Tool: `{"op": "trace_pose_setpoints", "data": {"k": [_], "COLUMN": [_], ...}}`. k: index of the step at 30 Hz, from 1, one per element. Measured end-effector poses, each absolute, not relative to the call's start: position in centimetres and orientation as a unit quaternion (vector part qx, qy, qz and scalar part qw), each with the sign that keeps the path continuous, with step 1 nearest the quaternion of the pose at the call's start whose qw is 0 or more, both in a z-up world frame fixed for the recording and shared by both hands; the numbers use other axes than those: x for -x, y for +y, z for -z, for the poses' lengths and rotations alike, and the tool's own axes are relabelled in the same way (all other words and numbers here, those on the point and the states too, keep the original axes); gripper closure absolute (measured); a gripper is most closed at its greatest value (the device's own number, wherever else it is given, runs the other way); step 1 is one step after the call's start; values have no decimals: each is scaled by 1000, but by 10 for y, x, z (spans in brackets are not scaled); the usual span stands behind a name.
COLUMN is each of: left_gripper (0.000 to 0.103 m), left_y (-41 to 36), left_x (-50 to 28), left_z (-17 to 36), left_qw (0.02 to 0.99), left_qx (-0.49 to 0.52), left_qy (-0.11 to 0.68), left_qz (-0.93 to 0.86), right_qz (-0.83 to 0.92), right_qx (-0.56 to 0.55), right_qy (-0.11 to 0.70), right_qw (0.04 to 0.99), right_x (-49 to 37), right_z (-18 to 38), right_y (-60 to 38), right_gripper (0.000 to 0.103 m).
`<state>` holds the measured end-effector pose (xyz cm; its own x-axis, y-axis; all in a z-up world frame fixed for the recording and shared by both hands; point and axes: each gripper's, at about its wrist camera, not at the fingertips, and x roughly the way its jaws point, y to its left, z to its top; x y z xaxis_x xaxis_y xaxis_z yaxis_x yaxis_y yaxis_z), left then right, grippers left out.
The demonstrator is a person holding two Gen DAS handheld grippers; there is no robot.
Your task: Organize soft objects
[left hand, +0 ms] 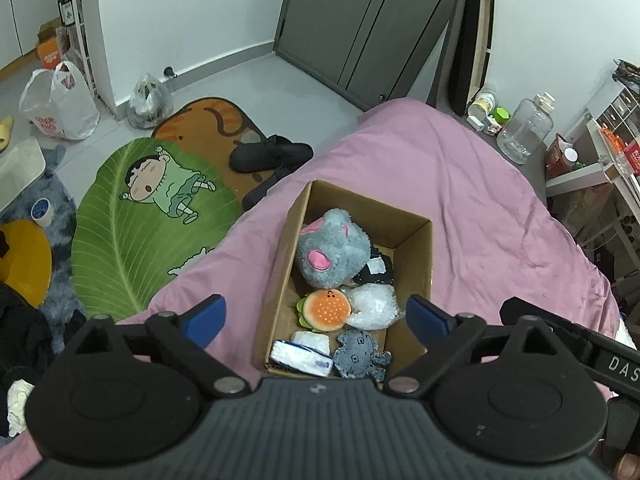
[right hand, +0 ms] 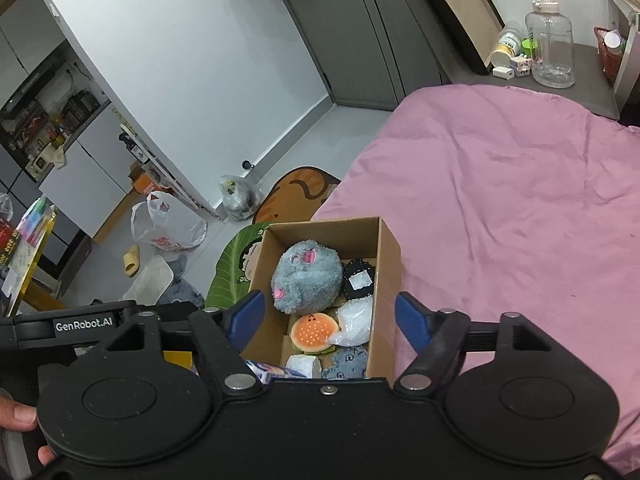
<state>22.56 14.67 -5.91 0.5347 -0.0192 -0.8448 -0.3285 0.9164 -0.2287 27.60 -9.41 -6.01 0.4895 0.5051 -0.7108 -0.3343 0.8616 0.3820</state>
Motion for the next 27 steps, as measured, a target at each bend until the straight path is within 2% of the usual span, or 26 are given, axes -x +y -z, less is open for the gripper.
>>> {"op": "trace_pose_setpoints", "data": {"k": [9,17,27], "left_gripper": [0,0,0], "left_y": [132,117,98], "left_x": [-200,-176,-138], "left_z": [41,25,10], "left_qw": [869,883,898], "left_qx": [179,171,156], "left_qy": [453,432,409], "left_qz": [-83,-69,-53], "right_qz": [-236,-225,-227], "right_qx": [-93,-99,-94], "right_qy": [423,404,386], "right_qw": [870,881,889], "right_x": [-252,-228,-189], "right_z": [41,24,8], "right_y": [-116,-136,-155], "right_gripper": [7,0,0]}}
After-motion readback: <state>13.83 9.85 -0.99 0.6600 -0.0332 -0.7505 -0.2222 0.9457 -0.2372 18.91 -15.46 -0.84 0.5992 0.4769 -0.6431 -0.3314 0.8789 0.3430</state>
